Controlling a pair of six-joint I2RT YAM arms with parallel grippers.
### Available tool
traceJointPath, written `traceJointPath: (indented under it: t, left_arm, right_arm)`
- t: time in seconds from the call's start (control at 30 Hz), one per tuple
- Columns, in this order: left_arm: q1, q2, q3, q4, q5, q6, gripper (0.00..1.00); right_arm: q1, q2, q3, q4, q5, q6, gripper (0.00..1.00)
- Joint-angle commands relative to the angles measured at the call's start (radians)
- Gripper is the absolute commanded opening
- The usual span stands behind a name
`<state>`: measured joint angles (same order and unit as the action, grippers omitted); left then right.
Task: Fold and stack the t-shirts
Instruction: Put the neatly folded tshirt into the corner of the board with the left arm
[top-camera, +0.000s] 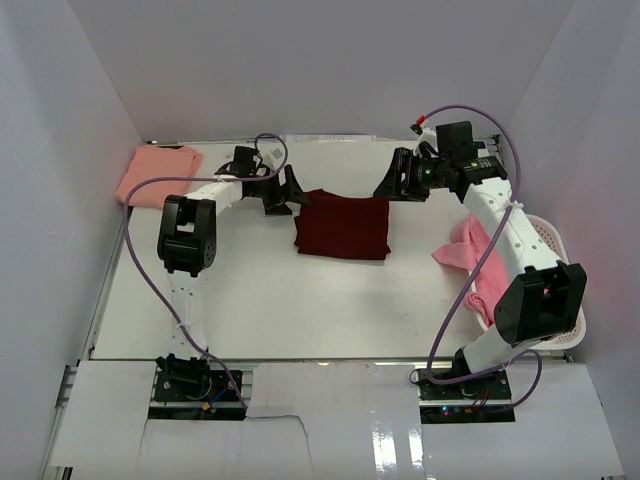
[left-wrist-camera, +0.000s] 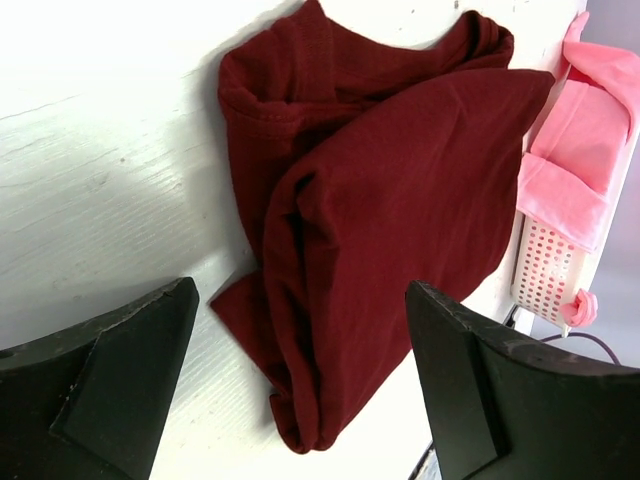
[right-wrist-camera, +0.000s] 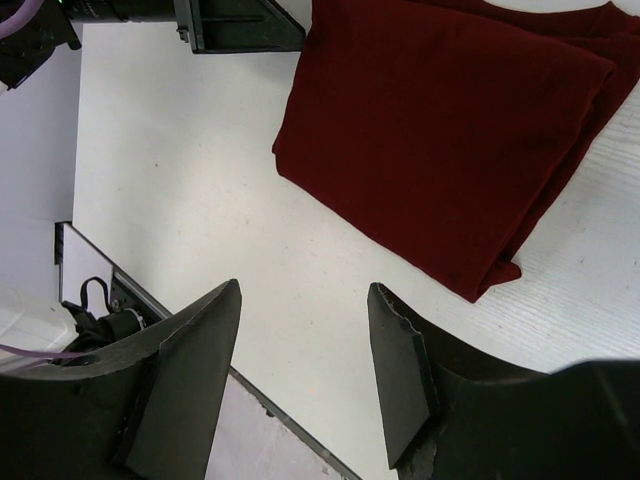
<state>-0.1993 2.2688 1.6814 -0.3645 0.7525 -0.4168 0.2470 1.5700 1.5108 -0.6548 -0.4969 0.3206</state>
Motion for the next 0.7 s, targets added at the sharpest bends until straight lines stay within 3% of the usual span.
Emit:
traceJointPath:
  t: [0.0, 0.37, 0.67]
  left_arm:
    - [-0.025, 0.031, 0.015, -0.01, -0.005, 0.01, 0.96]
    - [-0.057, 0.058, 0.026, -0.022, -0.016, 0.009, 0.93]
    - [-0.063, 0.11, 0.04, -0.045, 0.048, -0.007, 0.83]
  right_arm:
    - [-0.009, -0.041, -0.012, 0.023, -0.019, -0.015, 0.6]
    - [-0.02, -0.047, -0.031, 0.027, -0.031, -0.017, 0.6]
    - [-0.028, -0.056, -0.046, 0.035, -0.037, -0.017, 0.6]
